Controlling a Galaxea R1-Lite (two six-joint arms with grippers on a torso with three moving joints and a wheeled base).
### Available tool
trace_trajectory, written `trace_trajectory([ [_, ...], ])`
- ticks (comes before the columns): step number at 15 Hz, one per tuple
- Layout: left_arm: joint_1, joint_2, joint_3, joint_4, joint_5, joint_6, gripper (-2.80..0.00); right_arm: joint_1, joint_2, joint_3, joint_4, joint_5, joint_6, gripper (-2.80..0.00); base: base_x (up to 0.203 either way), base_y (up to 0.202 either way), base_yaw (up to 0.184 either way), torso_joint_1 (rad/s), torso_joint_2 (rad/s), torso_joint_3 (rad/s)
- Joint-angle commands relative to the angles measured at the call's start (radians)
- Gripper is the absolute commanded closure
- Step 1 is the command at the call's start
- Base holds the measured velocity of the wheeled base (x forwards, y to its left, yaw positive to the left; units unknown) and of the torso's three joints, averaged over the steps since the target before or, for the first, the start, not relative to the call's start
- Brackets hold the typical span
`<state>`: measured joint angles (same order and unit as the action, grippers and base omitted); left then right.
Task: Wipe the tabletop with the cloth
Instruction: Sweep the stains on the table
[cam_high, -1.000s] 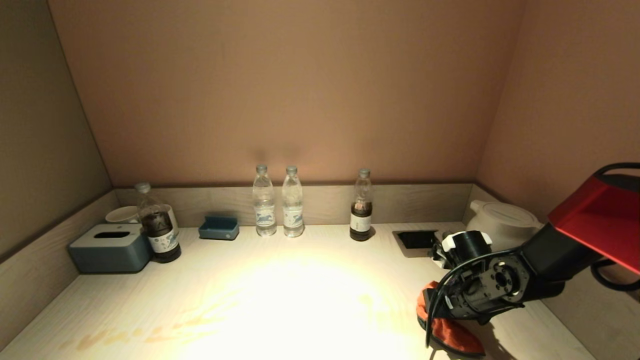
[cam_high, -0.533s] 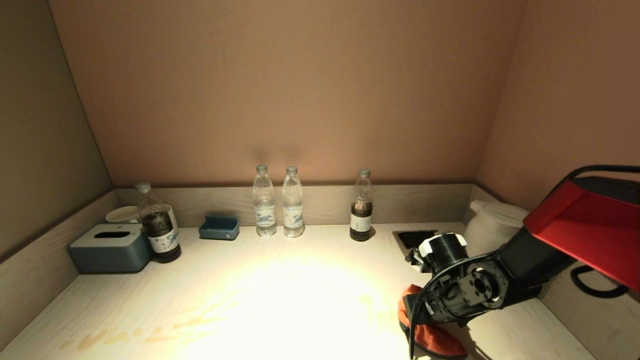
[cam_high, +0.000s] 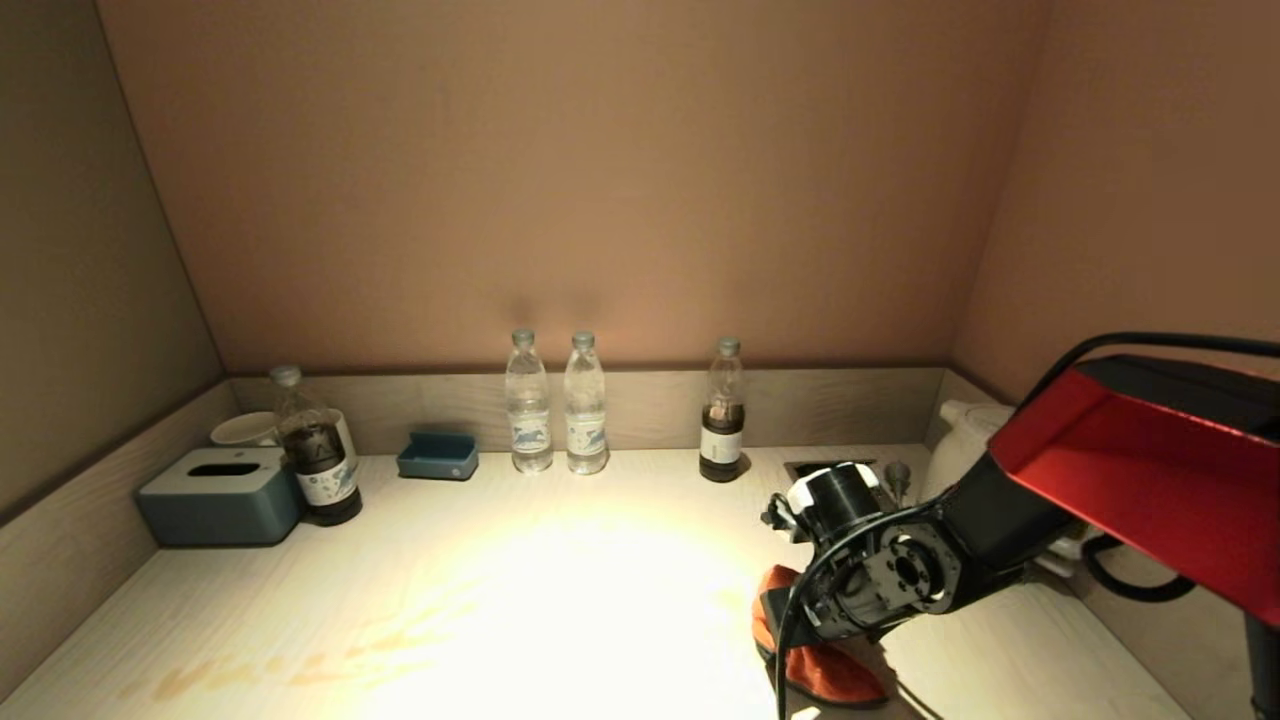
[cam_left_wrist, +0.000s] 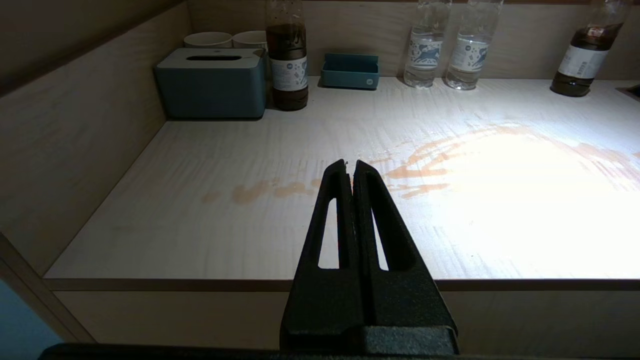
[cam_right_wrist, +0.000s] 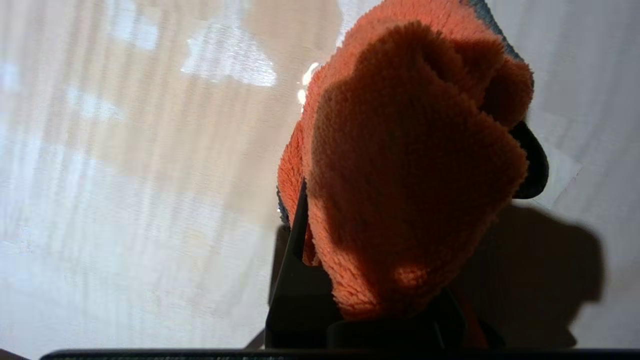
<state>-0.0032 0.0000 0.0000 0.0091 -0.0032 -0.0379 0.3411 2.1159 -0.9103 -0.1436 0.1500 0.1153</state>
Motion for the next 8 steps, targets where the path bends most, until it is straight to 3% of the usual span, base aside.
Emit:
trace_trajectory([
  [1,0.000,0.000,0.000,0.000,0.000,0.000,0.00,0.033,0.014,-0.027,-0.001,-0.004,0.000,0.00,0.000,0.000,0.000,0.000,0.00,0.000],
  [8,0.000,0.000,0.000,0.000,0.000,0.000,0.00,0.168,0.079,-0.141,0.000,-0.048,0.000,0.00,0.000,0.000,0.000,0.000,0.00,0.000],
])
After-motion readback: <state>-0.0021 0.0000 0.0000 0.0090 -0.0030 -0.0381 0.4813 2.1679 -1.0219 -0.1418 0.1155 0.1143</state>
